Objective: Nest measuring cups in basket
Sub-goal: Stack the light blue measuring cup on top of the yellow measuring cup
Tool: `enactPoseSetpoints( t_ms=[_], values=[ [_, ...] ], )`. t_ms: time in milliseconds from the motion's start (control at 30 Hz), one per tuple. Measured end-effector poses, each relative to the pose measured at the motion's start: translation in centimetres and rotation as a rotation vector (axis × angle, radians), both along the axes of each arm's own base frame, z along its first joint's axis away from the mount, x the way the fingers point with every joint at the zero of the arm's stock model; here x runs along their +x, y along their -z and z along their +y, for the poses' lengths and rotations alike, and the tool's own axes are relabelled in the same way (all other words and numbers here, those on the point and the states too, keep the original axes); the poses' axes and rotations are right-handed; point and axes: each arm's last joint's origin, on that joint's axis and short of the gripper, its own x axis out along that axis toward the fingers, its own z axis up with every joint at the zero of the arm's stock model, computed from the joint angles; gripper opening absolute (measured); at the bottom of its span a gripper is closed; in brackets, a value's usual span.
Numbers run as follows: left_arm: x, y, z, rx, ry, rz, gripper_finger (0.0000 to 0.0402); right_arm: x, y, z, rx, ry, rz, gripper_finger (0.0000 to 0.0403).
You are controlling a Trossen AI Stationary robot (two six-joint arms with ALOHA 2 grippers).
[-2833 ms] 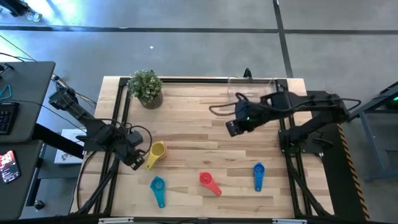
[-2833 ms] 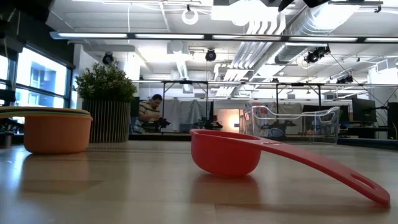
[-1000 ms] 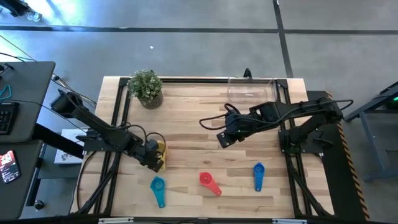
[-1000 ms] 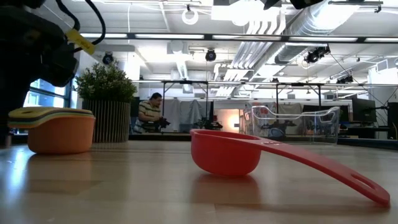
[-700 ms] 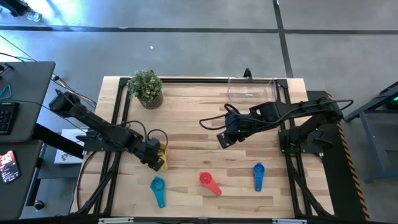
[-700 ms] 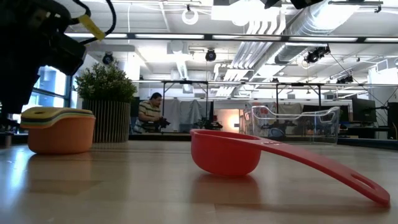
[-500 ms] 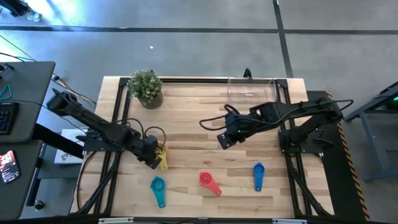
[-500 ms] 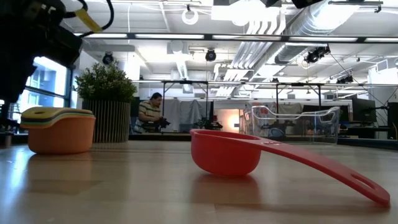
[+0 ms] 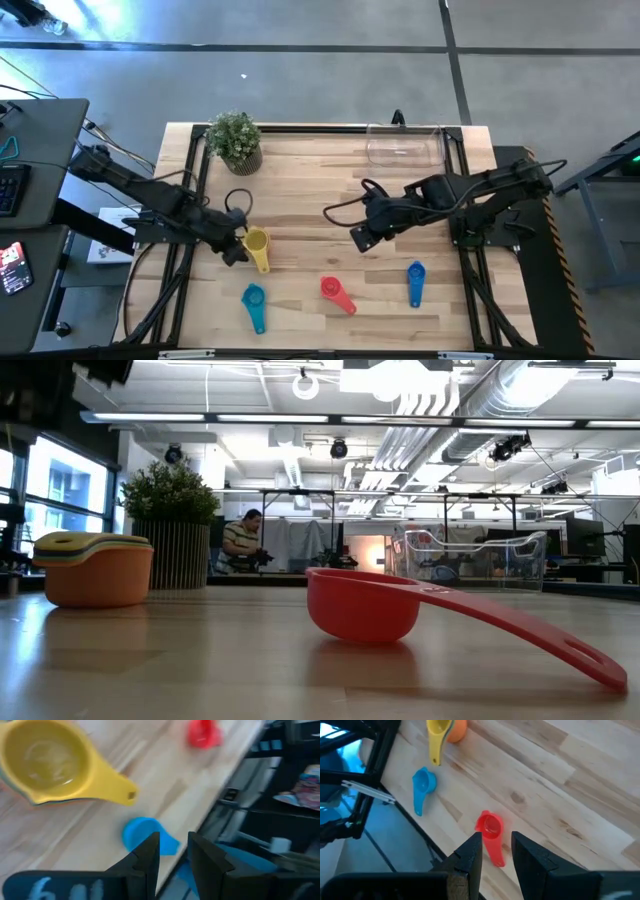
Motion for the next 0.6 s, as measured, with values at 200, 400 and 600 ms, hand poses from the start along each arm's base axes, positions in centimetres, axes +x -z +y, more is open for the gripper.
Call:
enactPoseSetpoints(
  t_ms=[200,400,600],
  values=[
    [-0.1,-3.8,0.0,-0.009,0.056,-0.149,0.0090,0.2,-0.3,0.7,-0.016,0.031,-0.067,0.0097],
    [-0.4,-7.2,-0.2,-0.009,0.117,-0.275,0.0090,0.8,-1.0,1.2,-0.015,0.063,-0.171,0.0097],
    [-1.1,-9.9,-0.7,-0.040,0.186,-0.360,0.0090,1.4,-1.8,1.7,-0.037,0.064,-0.296,0.0097]
  ],
)
